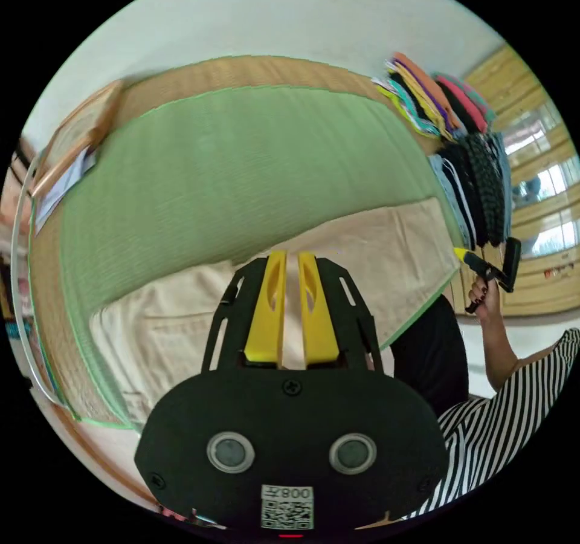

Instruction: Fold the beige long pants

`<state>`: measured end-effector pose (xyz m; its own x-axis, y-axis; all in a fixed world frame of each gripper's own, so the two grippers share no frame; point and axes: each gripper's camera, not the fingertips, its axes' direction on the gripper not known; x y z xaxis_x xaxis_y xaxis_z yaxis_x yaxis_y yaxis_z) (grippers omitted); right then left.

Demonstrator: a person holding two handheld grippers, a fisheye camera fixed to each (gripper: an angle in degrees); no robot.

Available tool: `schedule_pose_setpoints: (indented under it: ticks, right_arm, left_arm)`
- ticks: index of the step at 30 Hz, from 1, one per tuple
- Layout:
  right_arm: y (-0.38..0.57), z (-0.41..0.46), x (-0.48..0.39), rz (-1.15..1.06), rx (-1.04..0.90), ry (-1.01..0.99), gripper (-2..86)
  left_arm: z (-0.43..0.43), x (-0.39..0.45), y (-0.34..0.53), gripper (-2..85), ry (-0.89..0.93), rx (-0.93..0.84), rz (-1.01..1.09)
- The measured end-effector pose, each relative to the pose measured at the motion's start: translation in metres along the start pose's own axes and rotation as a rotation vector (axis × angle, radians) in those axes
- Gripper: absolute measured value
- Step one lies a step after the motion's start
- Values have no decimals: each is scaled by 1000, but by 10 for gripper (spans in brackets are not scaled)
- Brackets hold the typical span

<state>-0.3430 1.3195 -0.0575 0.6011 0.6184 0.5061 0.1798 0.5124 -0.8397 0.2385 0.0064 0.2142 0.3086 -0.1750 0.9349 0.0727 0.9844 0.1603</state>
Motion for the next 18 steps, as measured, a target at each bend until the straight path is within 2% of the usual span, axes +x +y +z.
schedule_pose_setpoints:
  ticks: [4,8,11,16,18]
  right_arm:
    - [-83,111,-83,-231,-159,-154,24]
    - [-154,215,-159,-407,-304,-163,51]
    - [-188,285,-202,-491,-397,-148,63]
    - [-184,381,-249,-571,-601,-161,66]
    - [-168,394,-262,-612,-589,-113,64]
  left_arm:
    - [19,-66,18,50,-22,17,-101]
    - [58,-102,33,39,63,-16,-101]
    - [78,-112,54,30,45,5,-96]
    - [106,-139,78,30,101,44,-118]
    - [111,-151,80,39,123,44,-110]
